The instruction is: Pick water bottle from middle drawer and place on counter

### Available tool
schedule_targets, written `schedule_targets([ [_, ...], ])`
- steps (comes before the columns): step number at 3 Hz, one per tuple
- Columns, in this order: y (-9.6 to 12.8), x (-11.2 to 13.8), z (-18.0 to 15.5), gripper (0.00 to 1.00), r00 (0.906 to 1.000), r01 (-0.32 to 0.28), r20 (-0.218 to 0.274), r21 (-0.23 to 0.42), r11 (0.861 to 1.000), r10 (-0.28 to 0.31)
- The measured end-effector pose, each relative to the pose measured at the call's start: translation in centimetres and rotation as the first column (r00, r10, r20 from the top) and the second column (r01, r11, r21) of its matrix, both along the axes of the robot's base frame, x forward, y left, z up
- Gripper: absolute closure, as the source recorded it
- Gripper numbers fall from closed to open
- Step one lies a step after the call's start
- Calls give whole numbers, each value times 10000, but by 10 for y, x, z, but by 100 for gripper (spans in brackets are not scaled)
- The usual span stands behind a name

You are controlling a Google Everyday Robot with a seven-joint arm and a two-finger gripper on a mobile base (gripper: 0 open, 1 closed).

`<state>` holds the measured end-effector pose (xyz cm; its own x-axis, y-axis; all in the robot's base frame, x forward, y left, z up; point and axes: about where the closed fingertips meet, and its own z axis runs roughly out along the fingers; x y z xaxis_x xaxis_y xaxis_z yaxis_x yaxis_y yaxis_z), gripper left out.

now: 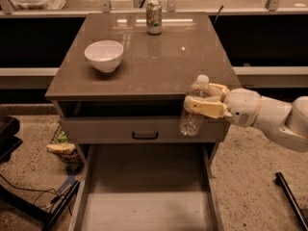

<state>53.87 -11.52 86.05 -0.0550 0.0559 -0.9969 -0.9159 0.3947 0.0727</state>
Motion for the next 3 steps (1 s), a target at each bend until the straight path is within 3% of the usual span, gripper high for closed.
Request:
schedule_targets([
  [1,1,0,0,100,10000,-9,3,8,10000,9],
  [2,-8,16,35,100,9990,377,251,-33,9993,-376],
  [3,-22,54,94,100,9943,835,680,-144,9964,-824],
])
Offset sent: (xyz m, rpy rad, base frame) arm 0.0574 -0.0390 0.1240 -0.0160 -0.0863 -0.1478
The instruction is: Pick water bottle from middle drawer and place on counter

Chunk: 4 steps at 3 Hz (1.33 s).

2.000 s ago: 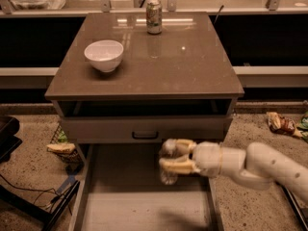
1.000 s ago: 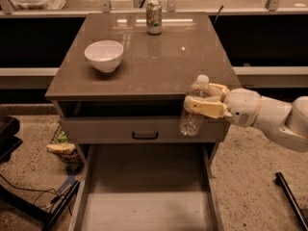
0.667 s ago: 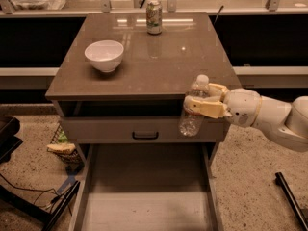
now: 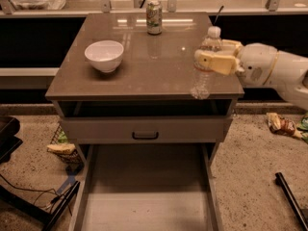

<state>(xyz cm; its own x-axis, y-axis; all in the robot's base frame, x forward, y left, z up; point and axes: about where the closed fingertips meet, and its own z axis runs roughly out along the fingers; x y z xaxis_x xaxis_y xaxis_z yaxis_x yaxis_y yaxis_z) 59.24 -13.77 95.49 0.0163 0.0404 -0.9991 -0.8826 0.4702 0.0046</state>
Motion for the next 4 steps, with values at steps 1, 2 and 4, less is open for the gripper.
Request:
schedule_targets([
  [1,-8,44,42,100,9990,281,353,-221,9994,-273],
  [2,-6,126,56,100,9978,377,563,-451,9983,-351],
  [4,5,122,27,100,9990,373,264,-57,9993,-371],
])
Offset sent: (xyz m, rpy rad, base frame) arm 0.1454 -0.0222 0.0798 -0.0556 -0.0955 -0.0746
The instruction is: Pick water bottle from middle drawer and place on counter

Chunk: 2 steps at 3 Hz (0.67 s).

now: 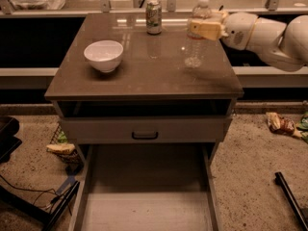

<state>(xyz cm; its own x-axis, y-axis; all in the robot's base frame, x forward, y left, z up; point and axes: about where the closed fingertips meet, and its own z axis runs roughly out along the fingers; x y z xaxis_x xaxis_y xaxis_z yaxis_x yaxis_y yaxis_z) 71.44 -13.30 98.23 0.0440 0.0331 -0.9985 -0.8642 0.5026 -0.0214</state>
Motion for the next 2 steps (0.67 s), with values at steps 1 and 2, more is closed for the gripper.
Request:
schedule_targets([
  [1,22,0,-30,100,9990,-260,-350,296,9992,271],
  [2,40,-2,-52,100,9971,-482,-585,191,9987,493],
])
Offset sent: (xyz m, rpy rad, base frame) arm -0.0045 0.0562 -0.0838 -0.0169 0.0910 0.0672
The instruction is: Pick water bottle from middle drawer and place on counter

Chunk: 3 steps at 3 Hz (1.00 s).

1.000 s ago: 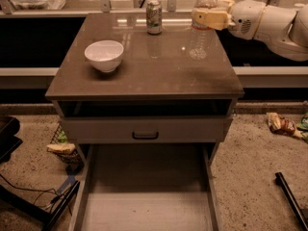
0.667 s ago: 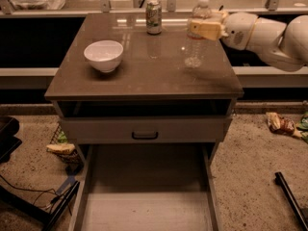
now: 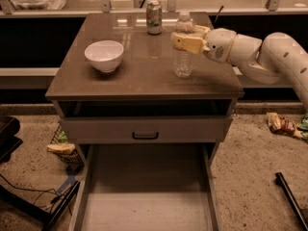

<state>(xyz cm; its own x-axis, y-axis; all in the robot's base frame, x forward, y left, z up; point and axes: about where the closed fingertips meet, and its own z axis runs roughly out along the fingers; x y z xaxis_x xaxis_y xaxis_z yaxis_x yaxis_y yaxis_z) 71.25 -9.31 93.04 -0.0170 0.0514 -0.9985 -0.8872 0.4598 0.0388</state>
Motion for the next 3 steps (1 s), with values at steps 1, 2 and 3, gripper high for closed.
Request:
schedule_targets([
  [1,1,0,3,82,10000,-9,-9,-9,10000,9],
  [2,1,0,4,59,10000,-11,-9,-9,10000,11],
  [3,1,0,5,36,10000,-13,-9,-9,10000,13],
])
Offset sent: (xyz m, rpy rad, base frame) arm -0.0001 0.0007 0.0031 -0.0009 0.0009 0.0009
